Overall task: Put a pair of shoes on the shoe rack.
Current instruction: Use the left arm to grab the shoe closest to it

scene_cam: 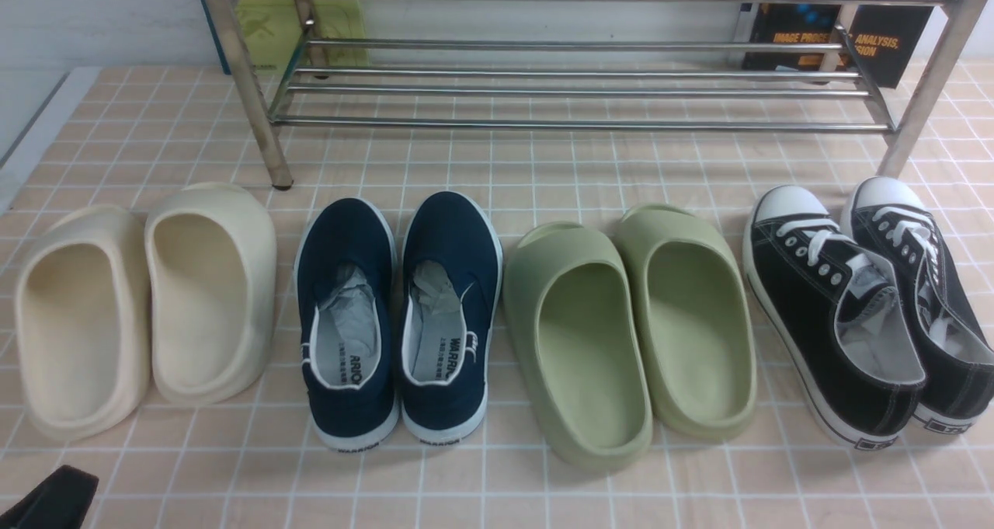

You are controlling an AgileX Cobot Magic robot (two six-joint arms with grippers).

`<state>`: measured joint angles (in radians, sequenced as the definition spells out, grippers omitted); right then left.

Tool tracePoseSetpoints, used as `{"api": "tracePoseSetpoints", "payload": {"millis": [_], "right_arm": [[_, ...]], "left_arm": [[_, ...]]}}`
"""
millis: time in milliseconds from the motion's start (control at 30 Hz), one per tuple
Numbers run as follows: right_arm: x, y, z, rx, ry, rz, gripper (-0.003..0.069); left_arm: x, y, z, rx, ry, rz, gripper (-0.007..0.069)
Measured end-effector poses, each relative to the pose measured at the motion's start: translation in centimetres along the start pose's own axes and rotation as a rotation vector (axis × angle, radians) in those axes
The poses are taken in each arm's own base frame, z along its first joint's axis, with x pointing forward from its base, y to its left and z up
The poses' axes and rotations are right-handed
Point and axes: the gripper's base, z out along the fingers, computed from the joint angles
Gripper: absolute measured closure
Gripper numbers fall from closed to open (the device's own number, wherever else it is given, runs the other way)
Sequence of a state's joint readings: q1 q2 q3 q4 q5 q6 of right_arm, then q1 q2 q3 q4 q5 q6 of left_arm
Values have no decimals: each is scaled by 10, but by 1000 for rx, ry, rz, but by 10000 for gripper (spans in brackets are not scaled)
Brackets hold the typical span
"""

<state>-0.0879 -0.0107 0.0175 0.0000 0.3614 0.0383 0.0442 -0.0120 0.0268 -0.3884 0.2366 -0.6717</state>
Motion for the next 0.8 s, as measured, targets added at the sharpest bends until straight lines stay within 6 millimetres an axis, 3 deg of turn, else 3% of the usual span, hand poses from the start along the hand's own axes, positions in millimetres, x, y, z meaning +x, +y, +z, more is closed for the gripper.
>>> {"api": "tracePoseSetpoints", "payload": {"millis": [400,500,600,733,800], "right_arm": [[0,0,0,2,0,-6,419],[0,0,0,0,0,0,419],[0,0,0,0,0,0,419],[0,0,0,0,0,0,419],[0,0,0,2,0,-6,419]], "left_arm": [[-6,-8,-2,39,-37,-4,384],[-23,-46,-18,80,-42,257,396],[-42,-82,-35,54,-32,498,456],[-68,-114,-33,-183,136,718,583],[-76,-121,-27,-274,209,768,606]]}}
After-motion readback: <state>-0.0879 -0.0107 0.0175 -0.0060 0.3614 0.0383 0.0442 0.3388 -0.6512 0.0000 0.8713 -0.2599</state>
